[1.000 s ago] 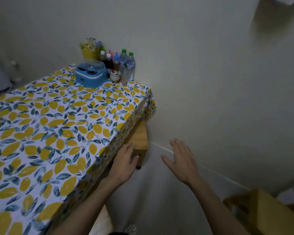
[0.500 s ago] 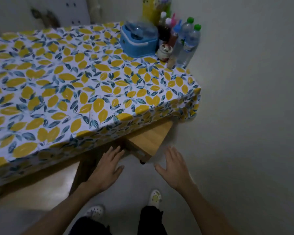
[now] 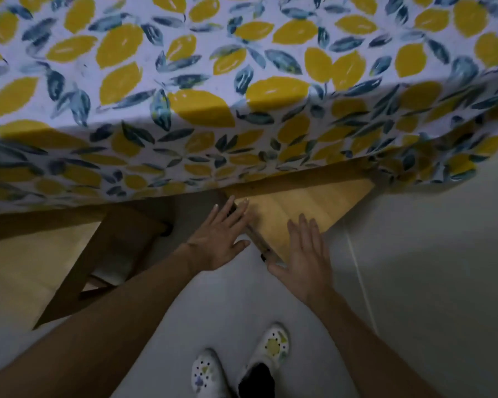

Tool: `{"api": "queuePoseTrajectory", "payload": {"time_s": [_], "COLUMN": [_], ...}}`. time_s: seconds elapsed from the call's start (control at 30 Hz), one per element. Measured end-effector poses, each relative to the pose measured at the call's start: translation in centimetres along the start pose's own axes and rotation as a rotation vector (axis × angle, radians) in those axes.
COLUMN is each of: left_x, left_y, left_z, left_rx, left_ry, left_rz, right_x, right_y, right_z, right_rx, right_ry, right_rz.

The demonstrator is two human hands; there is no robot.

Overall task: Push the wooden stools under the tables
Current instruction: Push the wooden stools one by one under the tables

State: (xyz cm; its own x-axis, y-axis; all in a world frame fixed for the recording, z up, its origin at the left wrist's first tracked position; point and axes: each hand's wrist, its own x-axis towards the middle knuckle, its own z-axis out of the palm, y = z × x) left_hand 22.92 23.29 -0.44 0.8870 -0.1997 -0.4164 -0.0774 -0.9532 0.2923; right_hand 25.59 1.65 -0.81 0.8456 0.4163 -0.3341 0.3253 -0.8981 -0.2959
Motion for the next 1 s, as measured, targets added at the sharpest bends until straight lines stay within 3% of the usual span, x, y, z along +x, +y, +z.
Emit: {"api": "queuePoseTrajectory", "payload": {"time_s": [0.2,0.43,0.73,1.0], "left_x": [3.9,4.1,2.4,-2.5], "left_y": [-2.7,-3.5,-1.2,7.1], "left_z": [3.6,5.2,5.8,10.8], "left_rx": [0.123,0.023,-0.116,-0.135], "left_ry": [0.079,0.220,0.275,0.396], "left_rz": [0.042,0.063,-0.024,-0.188], "right_x": [3.9,4.4,3.8,0.6], "right_y": [0.6,0.7,2.3,9.2], "right_z": [5.9,8.1,7.4,5.7], "right_rx": [-0.108,-0.176,-0.218,-0.335], "right_ry": [0.194,0.359,0.291,0.169], "right_rz": [-0.037,-0.001,-0.112,-0.428]}}
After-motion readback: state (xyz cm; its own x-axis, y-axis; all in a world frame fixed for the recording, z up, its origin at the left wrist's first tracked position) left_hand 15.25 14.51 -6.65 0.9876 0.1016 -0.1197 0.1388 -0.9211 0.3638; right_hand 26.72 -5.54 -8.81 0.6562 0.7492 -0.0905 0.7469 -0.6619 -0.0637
